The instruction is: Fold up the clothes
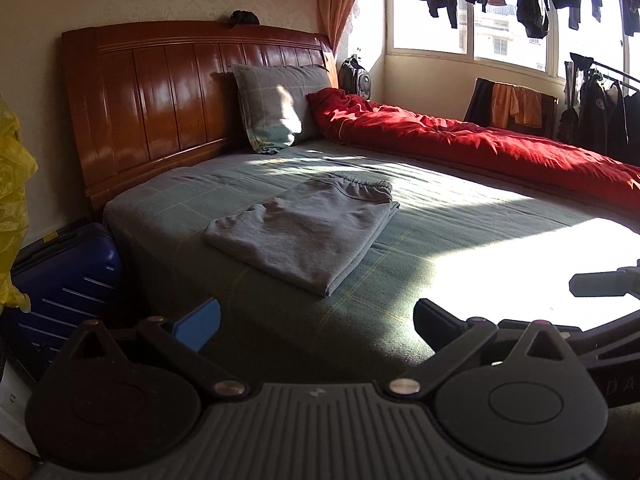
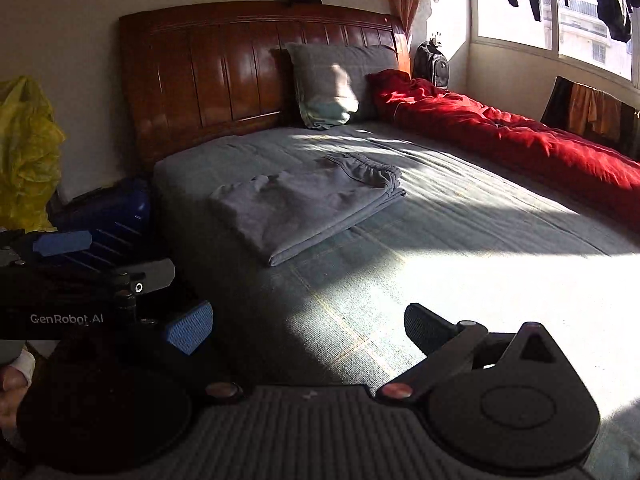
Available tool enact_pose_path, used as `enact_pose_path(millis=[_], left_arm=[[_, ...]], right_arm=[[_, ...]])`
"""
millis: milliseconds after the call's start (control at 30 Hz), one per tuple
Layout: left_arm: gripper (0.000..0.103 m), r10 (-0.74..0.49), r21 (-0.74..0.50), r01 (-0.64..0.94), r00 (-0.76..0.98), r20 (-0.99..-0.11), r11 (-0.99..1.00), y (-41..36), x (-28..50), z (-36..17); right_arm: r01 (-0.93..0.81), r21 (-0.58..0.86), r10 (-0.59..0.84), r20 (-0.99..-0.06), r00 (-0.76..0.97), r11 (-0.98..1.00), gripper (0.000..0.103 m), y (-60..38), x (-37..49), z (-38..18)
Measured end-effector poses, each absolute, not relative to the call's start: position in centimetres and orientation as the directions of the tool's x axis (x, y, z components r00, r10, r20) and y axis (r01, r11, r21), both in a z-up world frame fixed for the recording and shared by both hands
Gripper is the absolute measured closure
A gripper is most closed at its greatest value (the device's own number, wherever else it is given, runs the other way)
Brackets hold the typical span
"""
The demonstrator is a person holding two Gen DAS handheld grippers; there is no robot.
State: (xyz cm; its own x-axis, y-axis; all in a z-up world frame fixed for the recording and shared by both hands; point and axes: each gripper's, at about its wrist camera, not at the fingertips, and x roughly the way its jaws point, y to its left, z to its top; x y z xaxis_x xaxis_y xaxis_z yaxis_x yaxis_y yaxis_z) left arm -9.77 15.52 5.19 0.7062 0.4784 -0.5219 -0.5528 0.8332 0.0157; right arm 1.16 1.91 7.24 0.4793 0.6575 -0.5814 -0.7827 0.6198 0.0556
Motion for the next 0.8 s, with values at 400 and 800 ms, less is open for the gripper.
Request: enact_pose_path(millis=[400,800], left_arm=[[0.001,0.436,-0.026,-0.588,0.629,-0.643,0.809,18.4,-8.1,3.1],[0.001,0.418,-0.039,-0.614,0.580,-0.699,0.788,21.3,-6.0,2.1]], right_arm=[[-0.762,0.070,0.630,-0.613,0.476,0.643,0.000,3.2,3.3,6.1],[-0.776,0.046,0.608,-0.652,0.453,0.629,0.000,6.9,5.4,5.1]])
